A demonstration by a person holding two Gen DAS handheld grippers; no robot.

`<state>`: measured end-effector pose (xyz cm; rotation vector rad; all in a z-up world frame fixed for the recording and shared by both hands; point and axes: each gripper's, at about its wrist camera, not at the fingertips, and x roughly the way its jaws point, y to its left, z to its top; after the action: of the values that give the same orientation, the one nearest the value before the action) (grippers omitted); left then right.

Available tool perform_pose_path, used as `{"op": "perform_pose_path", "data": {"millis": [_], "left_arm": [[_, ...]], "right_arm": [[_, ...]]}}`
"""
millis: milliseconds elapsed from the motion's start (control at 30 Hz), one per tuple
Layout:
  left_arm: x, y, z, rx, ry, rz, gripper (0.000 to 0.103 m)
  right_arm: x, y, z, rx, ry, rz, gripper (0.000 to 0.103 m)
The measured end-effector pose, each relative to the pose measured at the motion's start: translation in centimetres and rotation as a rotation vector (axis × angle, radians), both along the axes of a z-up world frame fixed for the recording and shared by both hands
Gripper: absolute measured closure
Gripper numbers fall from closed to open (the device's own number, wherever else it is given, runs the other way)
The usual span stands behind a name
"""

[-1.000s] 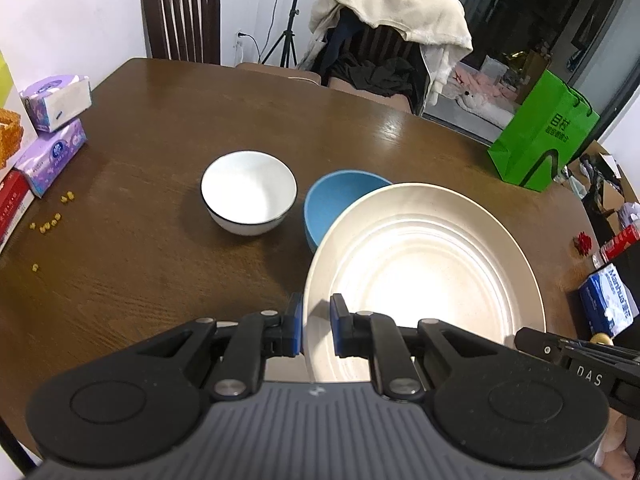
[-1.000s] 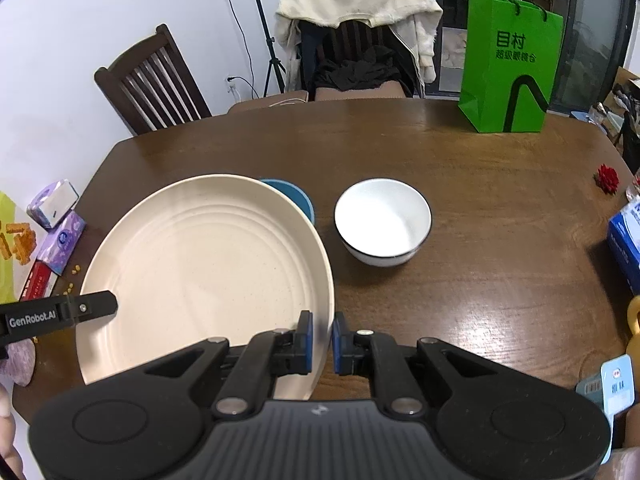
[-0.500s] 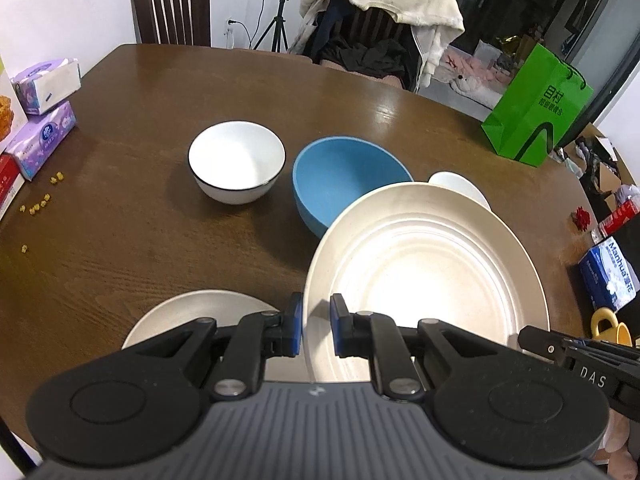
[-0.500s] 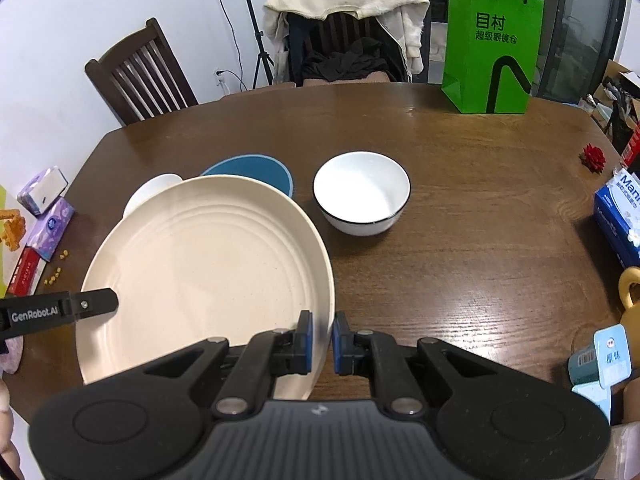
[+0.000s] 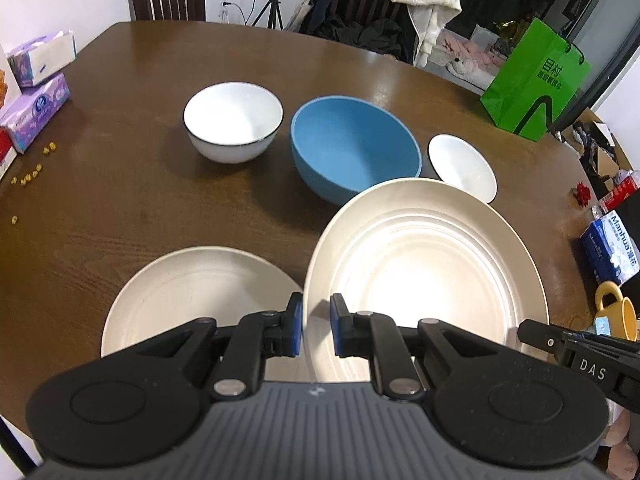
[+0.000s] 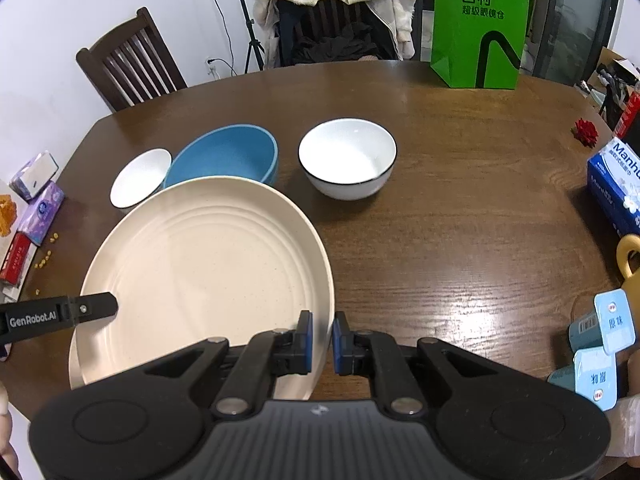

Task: Organize plates and bowls
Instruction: 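Carry the left tool's plate back toward the bowls while the right tool carries its plate, then lower the left tool's plate onto the placed beige plate while the right tool holds its plate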

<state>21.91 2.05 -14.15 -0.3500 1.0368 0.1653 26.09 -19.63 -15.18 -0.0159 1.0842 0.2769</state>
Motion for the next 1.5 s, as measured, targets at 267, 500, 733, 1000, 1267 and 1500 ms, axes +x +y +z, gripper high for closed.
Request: {"op": "perform_pose_path", "data": {"millis": [267, 500, 733, 1000, 1267, 1500], "left_arm": [[-0.8, 0.3, -0.8, 0.007, 0.011, -0.004, 0.089], [-1.8, 1.1, -1.7, -0.003, 0.023, 0.001, 0.089], [-2.6, 2.0, -2.2, -0.002, 0.019, 0.015, 0.089], [-3.4, 3.1, -2.7, -0.005, 0.018, 0.046, 0.089], [-4.3, 4.4, -2.9, -0.003, 0.016, 0.077, 0.089], [-4.8, 5.3, -3.0, 0.002, 0.016, 0.096, 0.089]], "right_arm": [[-0.7, 0.4, -1.4, -0.004, 0.015, 0.005, 0.093], [-1.4, 1.1, -2.2, -0.016, 0.014, 0.017, 0.093], [-1.6, 1.9, -3.0, -0.012, 0.024, 0.029, 0.093], [-1.8, 3.0, -3.7, -0.012, 0.032, 0.055, 0.093], [-1.7, 4.4, -4.2, -0.014, 0.033, 0.092, 0.093], [-1.7, 5.7, -4.4, -0.015, 0.036, 0.120, 0.093]]}}
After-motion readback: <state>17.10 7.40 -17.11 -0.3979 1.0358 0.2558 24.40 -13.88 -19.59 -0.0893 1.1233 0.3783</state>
